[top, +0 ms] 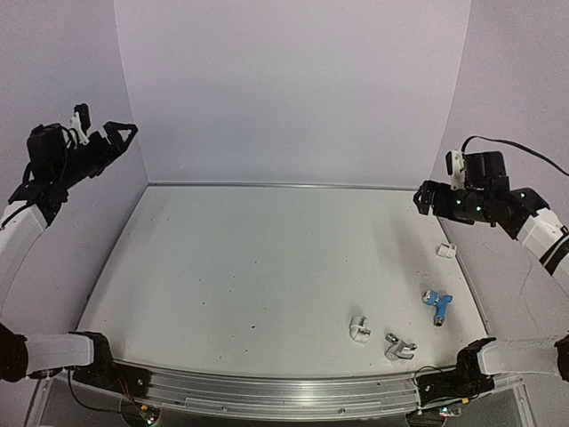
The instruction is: Install the water faucets
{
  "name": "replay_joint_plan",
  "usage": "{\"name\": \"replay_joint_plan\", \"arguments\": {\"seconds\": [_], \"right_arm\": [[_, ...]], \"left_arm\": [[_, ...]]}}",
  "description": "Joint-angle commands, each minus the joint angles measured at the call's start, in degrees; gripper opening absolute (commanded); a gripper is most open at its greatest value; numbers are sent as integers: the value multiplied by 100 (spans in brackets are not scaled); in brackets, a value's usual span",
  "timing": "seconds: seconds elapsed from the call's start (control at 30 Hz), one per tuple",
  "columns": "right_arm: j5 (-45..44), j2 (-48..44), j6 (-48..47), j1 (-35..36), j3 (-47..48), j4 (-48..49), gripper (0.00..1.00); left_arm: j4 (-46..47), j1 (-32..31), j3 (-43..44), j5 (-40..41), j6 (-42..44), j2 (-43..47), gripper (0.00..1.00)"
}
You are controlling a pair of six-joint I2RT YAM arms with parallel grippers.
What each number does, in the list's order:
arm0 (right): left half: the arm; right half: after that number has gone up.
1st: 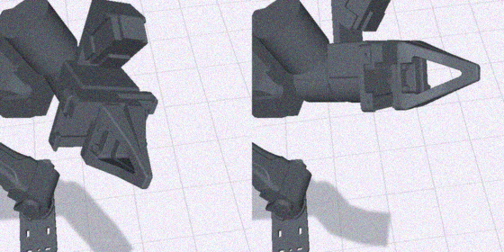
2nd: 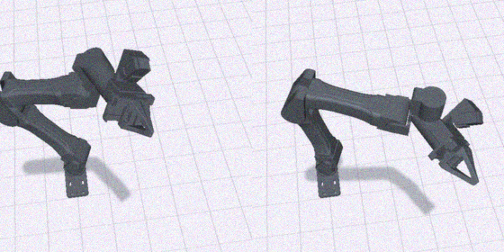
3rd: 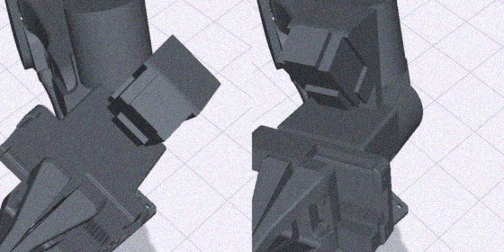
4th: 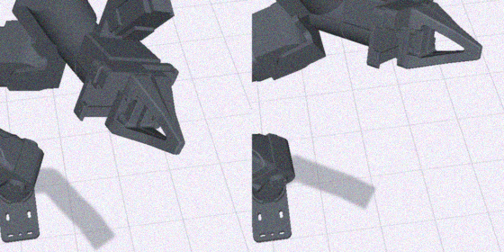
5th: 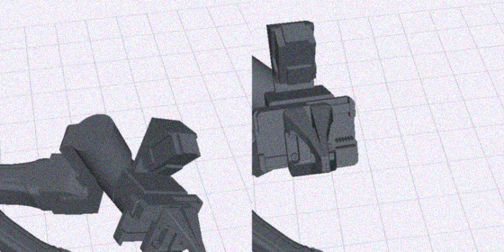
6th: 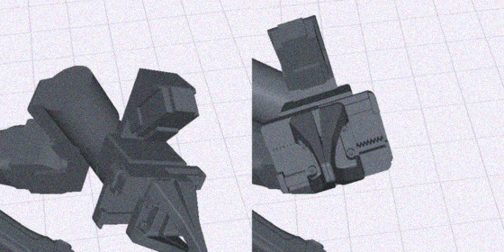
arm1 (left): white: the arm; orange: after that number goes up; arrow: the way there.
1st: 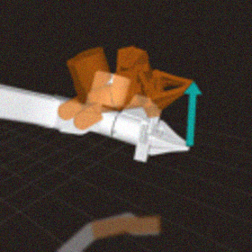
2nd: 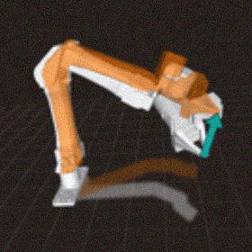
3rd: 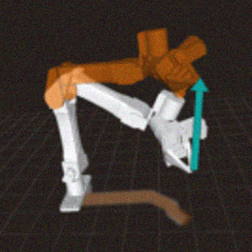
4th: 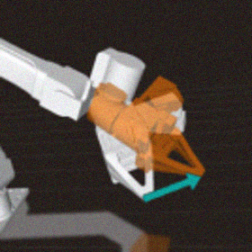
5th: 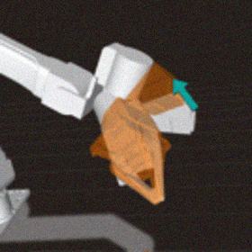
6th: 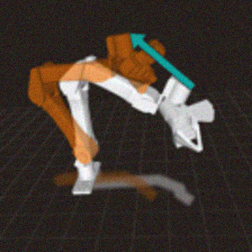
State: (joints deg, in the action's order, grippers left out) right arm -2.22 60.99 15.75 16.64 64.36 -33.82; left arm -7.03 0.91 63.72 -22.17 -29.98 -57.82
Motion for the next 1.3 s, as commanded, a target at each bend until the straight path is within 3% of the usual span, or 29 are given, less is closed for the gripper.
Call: {"name": "replay_joint_plan", "arguments": {"seconds": [0.0,0.1,0.23,0.6,0.8,0.87,1.07,1.1,1.23,1.27], "right_arm": [[706,401,16,7,280,-365,98],[1488,693,107,132,175,-430,98],[1438,1377,544,704,157,-996,98],[1084,2835,3754,2763,-219,-1630,98],[816,3202,4971,3173,-545,-1055,97],[814,3309,5238,3233,-652,-825,90],[769,3681,5457,3310,-780,-655,88],[770,3718,5470,3321,-779,-646,86],[682,3839,5516,3395,-712,-600,56],[673,3860,5532,3397,-707,-599,54]], "left_arm": [[-281,-429,-140,-488,-170,-573,100],[-290,-955,-290,-236,-148,-870,100],[-237,-1575,-419,-287,-272,-1345,100],[271,-2878,-1056,268,-479,-2023,100],[332,-3210,-1144,482,-559,-2001,100],[348,-3241,-1196,504,-603,-1940,100],[369,-3279,-1377,538,-621,-1811,100],[369,-3281,-1393,541,-623,-1800,100],[369,-3282,-1432,561,-650,-1759,100],[369,-3281,-1437,569,-657,-1751,100]]}}
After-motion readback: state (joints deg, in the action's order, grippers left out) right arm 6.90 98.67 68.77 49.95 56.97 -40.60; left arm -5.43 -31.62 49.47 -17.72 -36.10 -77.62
